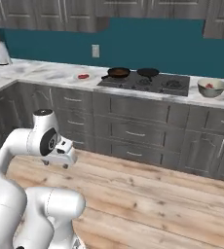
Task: Place one of the steaks on the plate and the other in the bowl. Then place the bowl in the fridge.
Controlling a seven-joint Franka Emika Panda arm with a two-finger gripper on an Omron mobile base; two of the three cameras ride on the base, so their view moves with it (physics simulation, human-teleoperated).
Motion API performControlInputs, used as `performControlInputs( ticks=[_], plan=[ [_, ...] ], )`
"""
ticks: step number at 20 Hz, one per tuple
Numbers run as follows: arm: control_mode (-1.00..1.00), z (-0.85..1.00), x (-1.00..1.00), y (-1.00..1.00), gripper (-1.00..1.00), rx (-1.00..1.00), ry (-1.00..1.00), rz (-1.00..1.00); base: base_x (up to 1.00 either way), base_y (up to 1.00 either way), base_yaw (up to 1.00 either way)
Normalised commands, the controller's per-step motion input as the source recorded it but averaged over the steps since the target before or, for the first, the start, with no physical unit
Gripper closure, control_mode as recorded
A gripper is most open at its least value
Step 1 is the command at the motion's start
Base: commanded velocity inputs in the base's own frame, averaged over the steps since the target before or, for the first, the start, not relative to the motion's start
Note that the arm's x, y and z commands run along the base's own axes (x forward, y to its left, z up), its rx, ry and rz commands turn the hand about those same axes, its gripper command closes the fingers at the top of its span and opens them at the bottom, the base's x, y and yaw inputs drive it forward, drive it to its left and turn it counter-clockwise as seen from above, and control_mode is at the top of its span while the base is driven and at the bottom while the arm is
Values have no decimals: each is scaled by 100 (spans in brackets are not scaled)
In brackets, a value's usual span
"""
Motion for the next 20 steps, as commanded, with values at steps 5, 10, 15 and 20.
performControlInputs(
  ticks=[5,10,15,20],
  plan=[
    [100,0,0,0,-100,0,0,0,19,-66,-61],
    [100,0,0,0,-100,0,0,0,88,-32,-41],
    [100,0,0,0,-100,0,0,0,100,-16,-16],
    [100,0,0,0,-100,0,0,0,100,-9,0]
  ],
)
